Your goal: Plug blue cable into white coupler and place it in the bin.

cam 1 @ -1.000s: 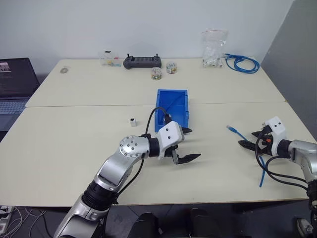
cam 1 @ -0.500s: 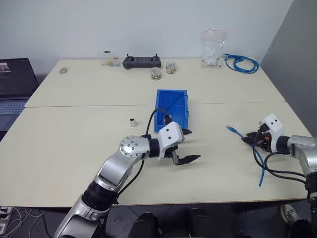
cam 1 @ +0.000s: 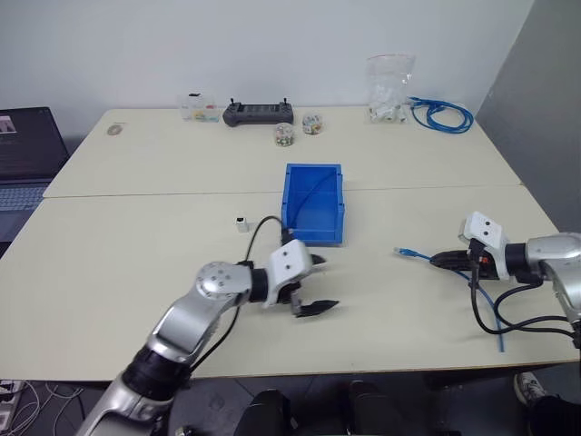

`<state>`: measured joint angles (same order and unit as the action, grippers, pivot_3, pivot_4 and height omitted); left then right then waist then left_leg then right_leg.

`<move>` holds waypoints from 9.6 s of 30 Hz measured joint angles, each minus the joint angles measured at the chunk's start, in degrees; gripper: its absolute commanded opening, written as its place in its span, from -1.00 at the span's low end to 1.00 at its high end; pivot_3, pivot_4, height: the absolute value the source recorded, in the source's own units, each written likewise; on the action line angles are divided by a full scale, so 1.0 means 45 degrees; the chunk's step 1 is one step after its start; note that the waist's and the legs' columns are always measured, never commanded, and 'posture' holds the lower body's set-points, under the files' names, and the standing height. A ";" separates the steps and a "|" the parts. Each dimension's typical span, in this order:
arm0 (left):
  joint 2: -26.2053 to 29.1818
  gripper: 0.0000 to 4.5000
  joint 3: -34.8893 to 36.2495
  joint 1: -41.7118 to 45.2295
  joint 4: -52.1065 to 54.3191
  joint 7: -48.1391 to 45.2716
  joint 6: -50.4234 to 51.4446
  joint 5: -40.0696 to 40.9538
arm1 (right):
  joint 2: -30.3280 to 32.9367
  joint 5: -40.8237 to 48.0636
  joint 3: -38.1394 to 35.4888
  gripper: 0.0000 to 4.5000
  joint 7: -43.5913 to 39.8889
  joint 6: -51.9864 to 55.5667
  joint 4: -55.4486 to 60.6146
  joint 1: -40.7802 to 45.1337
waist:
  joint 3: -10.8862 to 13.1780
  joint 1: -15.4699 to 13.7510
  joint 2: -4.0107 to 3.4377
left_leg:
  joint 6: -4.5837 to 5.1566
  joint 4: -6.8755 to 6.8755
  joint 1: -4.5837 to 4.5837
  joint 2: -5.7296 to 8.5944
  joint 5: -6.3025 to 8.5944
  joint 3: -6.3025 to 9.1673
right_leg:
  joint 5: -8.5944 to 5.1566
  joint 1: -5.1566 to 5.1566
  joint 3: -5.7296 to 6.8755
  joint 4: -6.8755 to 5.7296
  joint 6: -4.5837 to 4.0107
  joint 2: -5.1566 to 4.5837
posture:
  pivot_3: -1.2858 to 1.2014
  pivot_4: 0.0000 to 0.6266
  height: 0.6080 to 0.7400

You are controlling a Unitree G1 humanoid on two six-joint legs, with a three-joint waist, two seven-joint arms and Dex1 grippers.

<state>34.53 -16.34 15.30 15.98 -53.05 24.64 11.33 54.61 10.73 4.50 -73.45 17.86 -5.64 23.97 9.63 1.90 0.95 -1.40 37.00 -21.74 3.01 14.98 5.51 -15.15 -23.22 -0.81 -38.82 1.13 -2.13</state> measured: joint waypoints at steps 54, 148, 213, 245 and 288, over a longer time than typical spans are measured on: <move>0.0811 0.03 -0.0376 0.1856 -0.3778 -0.2102 -0.2247 -0.2001 | -0.3654 0.3109 0.1228 0.66 0.3356 0.6667 0.8259 -0.2149 | 0.0022 -0.0202 0.0044 | 0.0000 0.0003 -0.0028 0.0030 0.0002 0.0091 | -0.0019 0.0008 0.0085 0.0018 0.0036 -0.0028 | 0.03 -0.52 1.00; 0.1086 0.75 0.2731 0.2391 0.0419 -0.2760 0.7575 0.8798 | -0.5239 1.3130 -0.1073 -0.94 0.9807 0.8309 0.8386 -0.2067 | 0.0063 -0.0067 0.0103 | -0.0001 -0.0003 -0.0046 0.0022 0.0001 0.0110 | -0.0022 -0.0001 0.0091 0.0028 0.0036 -0.0021 | 0.03 -0.52 1.00; -0.5246 -0.06 0.3925 0.3087 -0.6245 1.0757 0.1851 -0.1112 | -0.5688 0.9122 -0.0815 -0.95 0.8542 0.6711 0.6726 -0.1929 | 0.0075 -0.0364 0.0127 | -0.0007 0.0004 -0.0039 0.0033 -0.0002 0.0072 | 0.0027 0.0004 0.0062 0.0044 0.0004 -0.0025 | 0.03 -0.52 1.00; 0.0029 -0.65 -0.0853 0.1424 -0.3006 -0.1439 -0.0179 0.0250 | -0.4699 0.5927 0.0326 -0.95 0.7401 0.4626 0.7690 -0.2937 | 0.0080 -0.0285 0.0115 | -0.0002 -0.0010 -0.0053 0.0020 0.0002 0.0073 | 0.0022 0.0000 0.0064 0.0080 0.0009 -0.0015 | 0.03 -0.52 1.00; -0.0157 -0.65 -0.1155 0.2122 -0.4003 -0.2835 -0.1461 -0.0843 | -0.6165 0.0440 0.4375 -0.95 0.3909 0.1609 0.3167 0.1211 | 0.0069 -0.0217 0.0112 | -0.0002 0.0002 -0.0029 0.0034 0.0001 0.0083 | 0.0029 0.0006 0.0061 0.0045 -0.0002 -0.0023 | 0.03 -0.52 1.00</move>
<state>33.82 -21.54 24.84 -2.03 -65.81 18.07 7.54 26.87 12.71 24.18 -55.86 25.10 8.61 29.43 9.94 0.93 1.45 -1.41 37.00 -21.87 3.17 14.99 5.88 -15.01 -23.19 -0.53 -38.62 1.12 -2.24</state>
